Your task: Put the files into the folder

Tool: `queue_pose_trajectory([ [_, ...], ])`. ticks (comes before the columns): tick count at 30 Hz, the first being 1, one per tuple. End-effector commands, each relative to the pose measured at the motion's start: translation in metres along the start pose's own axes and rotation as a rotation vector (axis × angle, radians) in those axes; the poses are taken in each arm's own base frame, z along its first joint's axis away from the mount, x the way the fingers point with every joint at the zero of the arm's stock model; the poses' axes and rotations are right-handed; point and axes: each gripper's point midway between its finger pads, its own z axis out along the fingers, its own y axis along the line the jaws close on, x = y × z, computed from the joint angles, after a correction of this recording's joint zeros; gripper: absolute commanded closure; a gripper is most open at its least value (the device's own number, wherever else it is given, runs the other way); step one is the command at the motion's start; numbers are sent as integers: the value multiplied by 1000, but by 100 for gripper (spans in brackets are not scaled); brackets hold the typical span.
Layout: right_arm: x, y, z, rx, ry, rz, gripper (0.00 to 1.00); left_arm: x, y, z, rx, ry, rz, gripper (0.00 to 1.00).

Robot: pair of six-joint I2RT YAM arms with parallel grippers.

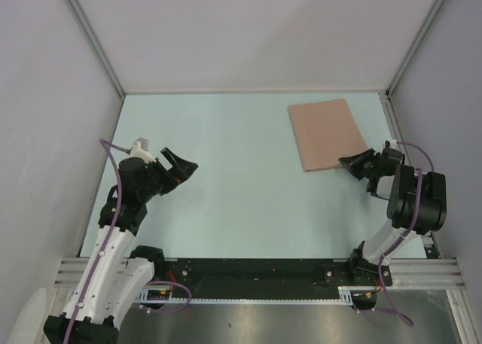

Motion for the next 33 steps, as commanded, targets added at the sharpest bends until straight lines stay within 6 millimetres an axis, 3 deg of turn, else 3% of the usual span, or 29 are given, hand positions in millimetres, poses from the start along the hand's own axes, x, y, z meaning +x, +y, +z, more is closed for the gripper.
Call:
queue_pose_trajectory([
  [1,-33,-28,2,136,-53,-59,100,2,-7,1,49,4,9,0],
  [5,-56,-35,4,189,-87,-78,96,8,-5,5,52,23,0,1],
  [6,-58,-41,3,224,-75,-85,82,9,-5,5,53,28,3,0],
  [8,-73,-31,3,250,-88,-123,63,9,-5,6,52,34,6,0],
  [9,-73,-36,-3,316,-90,-131,50,9,-5,5,52,36,12,1],
  [10,-77,-23,-10,328,-108,-206,43,9,-6,5,54,36,16,0],
  [11,-74,-23,-19,382,-98,-222,30,8,-8,5,64,38,21,0],
  [14,-80,-19,-51,522,-110,-330,17,6,-13,6,80,46,43,0],
  [16,-92,-17,-72,607,-159,-382,14,5,-11,8,65,53,64,1],
  [17,-99,-10,-89,663,-187,-430,12,0,-14,8,69,46,88,0],
  [19,-100,11,-100,682,-217,-507,11,-1,-16,11,63,59,108,0],
  [20,-80,32,-97,672,-174,-600,7,-4,-24,10,79,61,128,1],
  [21,-88,61,-109,691,-254,-664,6,-4,-27,11,81,67,156,0],
  [22,-81,81,-111,688,-266,-722,4,-1,-28,14,75,88,168,0],
  [23,-49,110,-108,640,-225,-830,0,-1,-43,11,108,97,195,0],
  [24,-54,136,-122,647,-305,-871,0,0,-48,11,115,105,217,1],
  [25,-44,153,-129,611,-313,-902,0,2,-54,10,123,115,235,0],
  [26,-29,166,-133,566,-299,-940,0,7,-71,6,161,128,266,0],
  [27,-6,194,-144,435,-292,-968,0,9,-78,3,174,129,291,0],
  [30,55,236,-156,155,-190,-959,0,15,-103,-8,221,109,351,0],
  [33,84,260,-183,5,-170,-957,0,19,-122,-19,283,90,373,1],
])
